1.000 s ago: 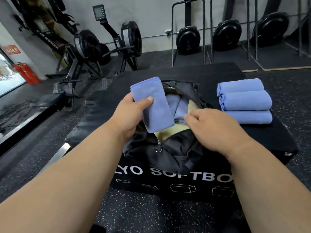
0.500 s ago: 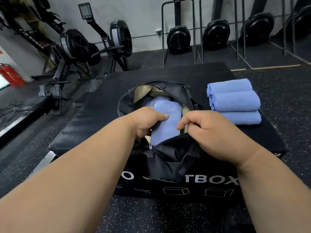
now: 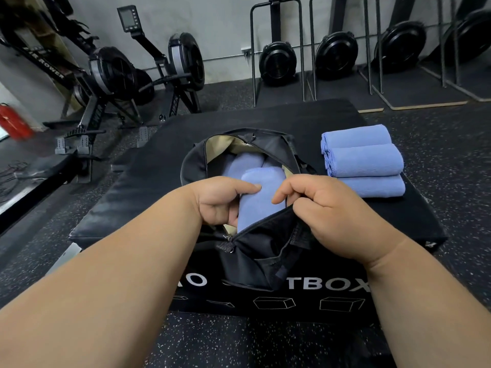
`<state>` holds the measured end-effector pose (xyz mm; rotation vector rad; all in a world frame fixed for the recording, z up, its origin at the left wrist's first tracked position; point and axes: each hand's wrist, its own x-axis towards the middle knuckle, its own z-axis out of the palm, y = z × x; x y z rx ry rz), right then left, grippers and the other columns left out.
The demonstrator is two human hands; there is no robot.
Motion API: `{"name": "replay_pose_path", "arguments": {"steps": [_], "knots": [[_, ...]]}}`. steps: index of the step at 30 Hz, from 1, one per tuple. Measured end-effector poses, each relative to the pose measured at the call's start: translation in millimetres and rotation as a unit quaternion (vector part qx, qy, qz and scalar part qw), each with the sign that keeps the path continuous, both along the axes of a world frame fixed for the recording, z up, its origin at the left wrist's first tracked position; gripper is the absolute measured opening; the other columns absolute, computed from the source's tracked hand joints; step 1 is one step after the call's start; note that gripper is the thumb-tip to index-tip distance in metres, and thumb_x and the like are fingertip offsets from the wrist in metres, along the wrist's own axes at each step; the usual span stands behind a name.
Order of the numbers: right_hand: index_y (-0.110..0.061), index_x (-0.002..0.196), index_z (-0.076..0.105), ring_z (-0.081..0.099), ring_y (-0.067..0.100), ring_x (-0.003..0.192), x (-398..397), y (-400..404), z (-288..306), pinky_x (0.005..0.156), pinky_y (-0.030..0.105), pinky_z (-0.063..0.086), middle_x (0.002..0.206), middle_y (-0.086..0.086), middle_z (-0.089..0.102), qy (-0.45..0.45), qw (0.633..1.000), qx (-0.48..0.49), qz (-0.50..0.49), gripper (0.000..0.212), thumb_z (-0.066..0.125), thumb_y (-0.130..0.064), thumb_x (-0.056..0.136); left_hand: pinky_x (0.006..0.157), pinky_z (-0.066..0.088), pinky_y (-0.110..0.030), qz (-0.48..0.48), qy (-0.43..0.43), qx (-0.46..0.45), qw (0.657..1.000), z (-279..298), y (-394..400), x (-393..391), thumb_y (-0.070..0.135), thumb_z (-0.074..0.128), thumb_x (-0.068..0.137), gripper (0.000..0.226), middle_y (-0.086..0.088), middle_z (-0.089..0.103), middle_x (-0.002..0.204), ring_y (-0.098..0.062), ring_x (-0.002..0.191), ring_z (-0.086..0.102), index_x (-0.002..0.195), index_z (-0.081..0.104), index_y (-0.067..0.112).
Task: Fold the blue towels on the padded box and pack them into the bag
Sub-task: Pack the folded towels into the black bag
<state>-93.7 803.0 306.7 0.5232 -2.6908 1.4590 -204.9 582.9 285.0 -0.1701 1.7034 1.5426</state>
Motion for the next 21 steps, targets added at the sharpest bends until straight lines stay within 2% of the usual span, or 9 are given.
{"name": "replay_pose_path", "arguments": {"steps": [2, 4, 7, 9, 11, 13, 15, 18, 21], "knots": [[-0.037, 0.095, 0.07, 0.053, 0.036, 0.071, -0.2, -0.5, 0.5, 0.069, 0.053, 0.051, 0.076, 0.017, 0.059, -0.002, 1.0, -0.004, 0.0, 0.039, 0.046, -0.007, 0.094, 0.091, 0.061, -0.049, 0.003, -0.026, 0.028, 0.999, -0.4, -3.9, 0.6, 0.03, 0.046, 0.111, 0.041, -0.013, 0.075, 0.12, -0.027, 0.103, 0.074, 0.14, 0.06, 0.004], [-0.037, 0.095, 0.07, 0.052, 0.036, 0.07, -0.1, -2.8, 0.6, 0.068, 0.052, 0.05, 0.076, 0.017, 0.059, -0.003, 1.0, -0.001, 0.002, 0.038, 0.046, -0.007, 0.094, 0.079, 0.065, -0.045, -0.003, -0.053, 0.023, 0.998, -7.5, -5.0, 3.3, 0.032, 0.041, 0.113, 0.042, -0.015, 0.077, 0.111, -0.028, 0.092, 0.077, 0.136, 0.06, 0.004], [-0.04, 0.094, 0.069, 0.053, 0.029, 0.068, 0.4, -8.6, -0.7, 0.067, 0.05, 0.05, 0.074, 0.012, 0.06, 0.001, 1.0, 0.012, 0.011, 0.035, 0.045, -0.016, 0.09, 0.06, 0.063, -0.038, -0.031, -0.072, -0.045, 0.996, -19.3, -3.9, 8.3, 0.032, 0.045, 0.112, 0.039, -0.015, 0.078, 0.088, -0.028, 0.066, 0.076, 0.122, 0.065, 0.001], [-0.038, 0.094, 0.07, 0.05, 0.023, 0.064, 0.4, -10.3, -2.6, 0.065, 0.047, 0.047, 0.072, 0.01, 0.059, 0.0, 1.0, 0.019, 0.012, 0.033, 0.045, -0.017, 0.09, 0.057, 0.063, -0.036, -0.043, -0.071, -0.074, 0.994, -22.7, -2.8, 10.3, 0.022, 0.051, 0.108, 0.026, -0.014, 0.078, 0.086, -0.027, 0.066, 0.076, 0.112, 0.068, 0.003], [-0.036, 0.093, 0.07, 0.044, 0.015, 0.058, -0.6, -9.4, -4.2, 0.06, 0.04, 0.043, 0.069, 0.01, 0.057, -0.002, 1.0, 0.022, 0.007, 0.034, 0.047, -0.012, 0.094, 0.06, 0.063, -0.036, -0.061, -0.057, -0.092, 0.992, -24.3, -2.9, 11.0, 0.01, 0.053, 0.104, 0.017, -0.012, 0.078, 0.086, -0.026, 0.07, 0.077, 0.109, 0.068, 0.005], [-0.035, 0.093, 0.071, 0.04, 0.01, 0.055, -1.2, -7.7, -4.5, 0.057, 0.035, 0.037, 0.063, 0.007, 0.051, -0.005, 1.0, 0.017, 0.003, 0.035, 0.048, -0.009, 0.096, 0.053, 0.059, -0.032, -0.063, -0.028, -0.094, 0.993, -21.6, -1.1, 11.7, 0.001, 0.051, 0.102, 0.017, -0.009, 0.076, 0.08, -0.023, 0.064, 0.074, 0.11, 0.064, 0.007], [-0.034, 0.093, 0.071, 0.037, 0.01, 0.054, -1.6, -7.4, -3.7, 0.056, 0.035, 0.035, 0.058, 0.0, 0.044, -0.002, 1.0, 0.009, 0.001, 0.035, 0.048, -0.008, 0.097, 0.046, 0.055, -0.028, -0.05, 0.002, -0.058, 0.997, -15.7, 0.9, 12.0, -0.002, 0.047, 0.104, 0.02, -0.006, 0.073, 0.072, -0.019, 0.054, 0.07, 0.111, 0.06, 0.012], [-0.033, 0.093, 0.072, 0.036, 0.009, 0.054, -1.9, -7.0, -3.7, 0.056, 0.035, 0.034, 0.058, -0.003, 0.041, 0.003, 1.0, 0.007, 0.0, 0.034, 0.05, -0.008, 0.097, 0.046, 0.053, -0.026, -0.061, 0.016, -0.025, 0.998, -16.3, 0.8, 10.0, -0.001, 0.045, 0.105, 0.023, -0.003, 0.073, 0.069, -0.016, 0.05, 0.068, 0.116, 0.058, 0.015], [-0.035, 0.092, 0.071, 0.037, 0.008, 0.054, -2.0, -8.2, -4.7, 0.056, 0.033, 0.034, 0.057, -0.003, 0.042, -0.001, 1.0, 0.014, 0.004, 0.034, 0.05, -0.009, 0.097, 0.06, 0.047, -0.03, -0.089, 0.019, -0.072, 0.993, -28.2, -0.7, 8.3, 0.006, 0.052, 0.105, 0.018, -0.003, 0.075, 0.076, -0.017, 0.058, 0.069, 0.117, 0.063, 0.013]]}}
